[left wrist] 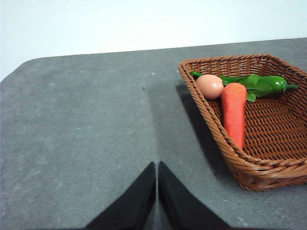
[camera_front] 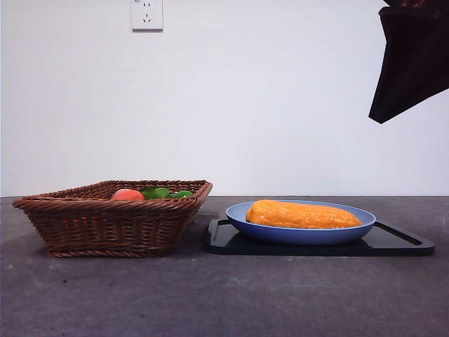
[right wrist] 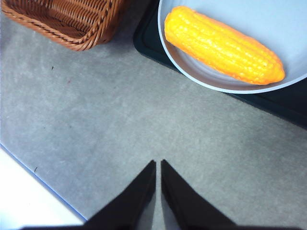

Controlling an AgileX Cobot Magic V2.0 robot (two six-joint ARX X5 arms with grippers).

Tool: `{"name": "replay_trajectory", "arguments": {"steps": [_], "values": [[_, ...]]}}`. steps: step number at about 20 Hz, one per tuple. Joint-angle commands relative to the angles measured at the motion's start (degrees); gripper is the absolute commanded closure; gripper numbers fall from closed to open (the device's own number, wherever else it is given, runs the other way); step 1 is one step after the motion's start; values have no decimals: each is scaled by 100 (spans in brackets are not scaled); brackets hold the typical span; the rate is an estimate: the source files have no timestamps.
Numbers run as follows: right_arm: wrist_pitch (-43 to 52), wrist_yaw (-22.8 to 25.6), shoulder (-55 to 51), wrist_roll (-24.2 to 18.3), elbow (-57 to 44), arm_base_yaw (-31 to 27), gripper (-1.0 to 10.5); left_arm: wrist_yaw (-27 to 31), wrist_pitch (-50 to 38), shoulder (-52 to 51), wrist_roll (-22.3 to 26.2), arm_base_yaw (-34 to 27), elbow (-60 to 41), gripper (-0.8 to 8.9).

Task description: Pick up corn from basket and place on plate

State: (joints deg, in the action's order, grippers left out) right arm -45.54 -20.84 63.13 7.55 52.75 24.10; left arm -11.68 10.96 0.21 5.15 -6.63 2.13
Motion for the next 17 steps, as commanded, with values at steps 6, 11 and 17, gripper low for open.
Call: {"name": "replay_trajectory", "arguments": {"steps": [6,11,17], "values": [[55,-9,39,35,24,35,944,-4,280,-4,-24,-22,-59,806],[79,-4,39,-63,24,35,944,-4,280,-4,-24,-22,-59,806],[2057,719,-828,-1001,-382,-457,944,-4,278,-4,-24,-22,-59,806]]}}
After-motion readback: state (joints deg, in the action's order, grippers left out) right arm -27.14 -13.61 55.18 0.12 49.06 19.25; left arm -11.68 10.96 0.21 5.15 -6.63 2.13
